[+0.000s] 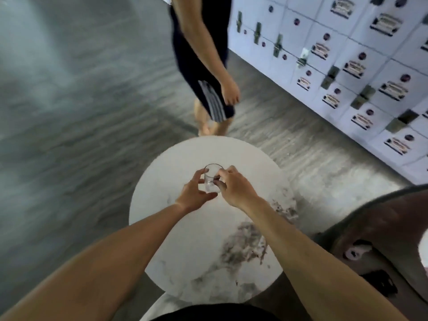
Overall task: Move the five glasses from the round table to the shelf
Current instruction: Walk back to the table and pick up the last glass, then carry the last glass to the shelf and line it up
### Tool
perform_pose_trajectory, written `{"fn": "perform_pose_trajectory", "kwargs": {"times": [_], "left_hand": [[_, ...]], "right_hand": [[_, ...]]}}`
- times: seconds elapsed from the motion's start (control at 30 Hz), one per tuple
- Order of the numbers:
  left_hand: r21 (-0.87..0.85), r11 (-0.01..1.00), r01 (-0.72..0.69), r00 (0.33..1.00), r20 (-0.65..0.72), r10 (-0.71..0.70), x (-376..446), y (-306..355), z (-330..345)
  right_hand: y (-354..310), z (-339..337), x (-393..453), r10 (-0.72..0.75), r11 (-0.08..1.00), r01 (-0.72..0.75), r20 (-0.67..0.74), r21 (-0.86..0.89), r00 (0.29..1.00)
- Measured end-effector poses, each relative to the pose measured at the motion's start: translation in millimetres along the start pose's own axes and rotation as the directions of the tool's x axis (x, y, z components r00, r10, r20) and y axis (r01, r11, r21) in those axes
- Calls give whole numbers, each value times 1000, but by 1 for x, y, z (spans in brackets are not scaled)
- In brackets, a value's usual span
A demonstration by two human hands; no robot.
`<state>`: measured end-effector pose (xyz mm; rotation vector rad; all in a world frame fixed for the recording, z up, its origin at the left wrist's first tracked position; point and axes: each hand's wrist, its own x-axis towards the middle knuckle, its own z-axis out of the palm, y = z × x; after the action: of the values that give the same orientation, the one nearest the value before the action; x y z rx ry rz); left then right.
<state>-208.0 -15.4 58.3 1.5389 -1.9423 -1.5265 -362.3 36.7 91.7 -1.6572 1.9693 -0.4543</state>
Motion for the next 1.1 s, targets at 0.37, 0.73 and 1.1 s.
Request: {"fn": "perform_pose_trajectory", "kwargs": {"times": [0.37, 0.73, 1.1], "left_hand": [[17, 973, -231, 851, -482, 210, -62, 31, -277], [67, 975, -214, 658, -727, 194, -246, -30, -551], [56, 992, -112, 420, -902, 98, -411, -137, -725]], "right_hand": [[-273, -46, 98, -524, 851, 525, -77, -9, 848], [-603, 23, 86, -772, 626, 779, -114, 34, 626], [-847, 141, 43, -893, 421, 882, -71, 214, 444]]}}
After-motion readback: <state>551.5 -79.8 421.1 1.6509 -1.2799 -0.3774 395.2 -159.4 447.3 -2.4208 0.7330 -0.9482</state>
